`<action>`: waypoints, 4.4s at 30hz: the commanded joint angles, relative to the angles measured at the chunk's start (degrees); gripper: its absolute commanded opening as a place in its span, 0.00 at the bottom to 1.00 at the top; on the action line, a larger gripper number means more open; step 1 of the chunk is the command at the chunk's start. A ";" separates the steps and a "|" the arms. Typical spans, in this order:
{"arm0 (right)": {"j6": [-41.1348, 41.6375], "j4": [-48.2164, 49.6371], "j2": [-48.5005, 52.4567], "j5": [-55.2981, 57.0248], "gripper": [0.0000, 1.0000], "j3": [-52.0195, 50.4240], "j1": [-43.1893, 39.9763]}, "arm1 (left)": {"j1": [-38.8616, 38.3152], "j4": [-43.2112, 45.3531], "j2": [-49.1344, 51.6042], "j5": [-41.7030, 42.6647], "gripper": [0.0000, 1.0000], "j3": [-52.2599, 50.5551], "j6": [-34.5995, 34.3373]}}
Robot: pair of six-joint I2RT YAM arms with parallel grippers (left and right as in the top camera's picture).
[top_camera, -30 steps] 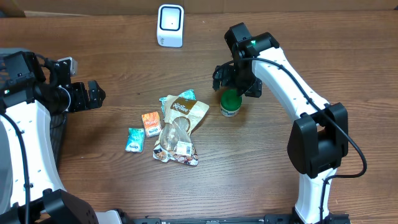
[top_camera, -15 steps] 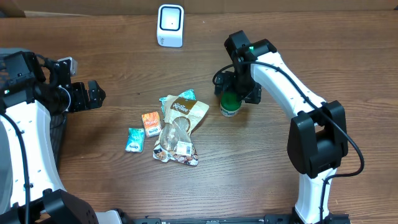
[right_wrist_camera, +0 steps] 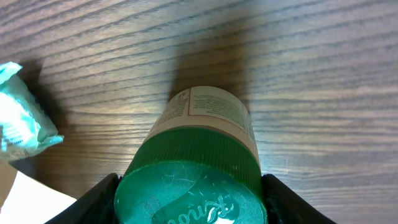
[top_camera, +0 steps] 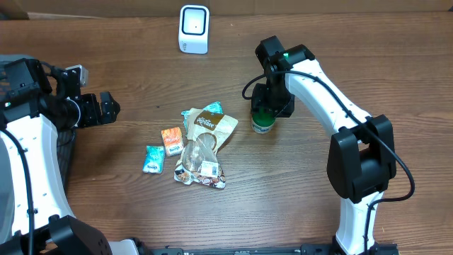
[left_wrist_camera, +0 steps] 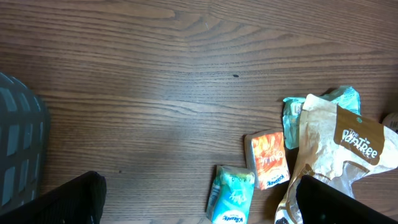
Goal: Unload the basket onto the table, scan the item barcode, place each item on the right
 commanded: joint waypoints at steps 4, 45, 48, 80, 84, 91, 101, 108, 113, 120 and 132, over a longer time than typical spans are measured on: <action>-18.23 1.44 -0.90 0.48 0.46 4.26 0.22 | -0.37 0.07 -0.02 0.85 1.00 1.14 1.25; -18.12 0.02 -0.87 4.85 0.59 5.46 0.55 | -0.39 0.07 -0.02 0.85 1.00 1.14 1.25; -16.46 1.11 -0.87 5.49 0.63 4.94 0.55 | -0.37 0.07 -0.02 0.85 1.00 1.14 1.25; -18.25 14.27 -0.87 5.95 0.85 -2.25 0.48 | -0.37 0.07 -0.02 0.85 0.99 1.14 1.25; -18.23 13.86 -0.87 5.95 0.80 -2.25 0.48 | -0.37 0.07 -0.02 0.85 1.00 1.14 1.25; -18.23 13.79 -0.87 7.74 0.80 -2.25 0.48 | -0.37 0.07 -0.02 0.85 1.00 1.14 1.25; -18.21 15.45 -0.85 7.80 0.80 -4.59 0.55 | -0.37 0.07 -0.02 0.85 1.00 1.14 1.25; -18.18 17.16 -0.87 7.37 0.72 -5.60 0.52 | -0.37 0.07 -0.02 0.85 1.00 1.14 1.25; -18.21 15.08 -0.92 5.42 0.61 -3.93 0.55 | -0.37 0.07 -0.02 0.85 0.99 1.14 1.25; -18.23 10.64 -2.99 -1.38 0.51 2.05 0.55 | -0.37 0.07 -0.02 0.85 1.00 1.14 1.25; -24.26 15.10 -15.58 -49.83 0.49 4.98 -2.93 | -0.37 0.07 -0.02 0.85 1.00 1.14 1.25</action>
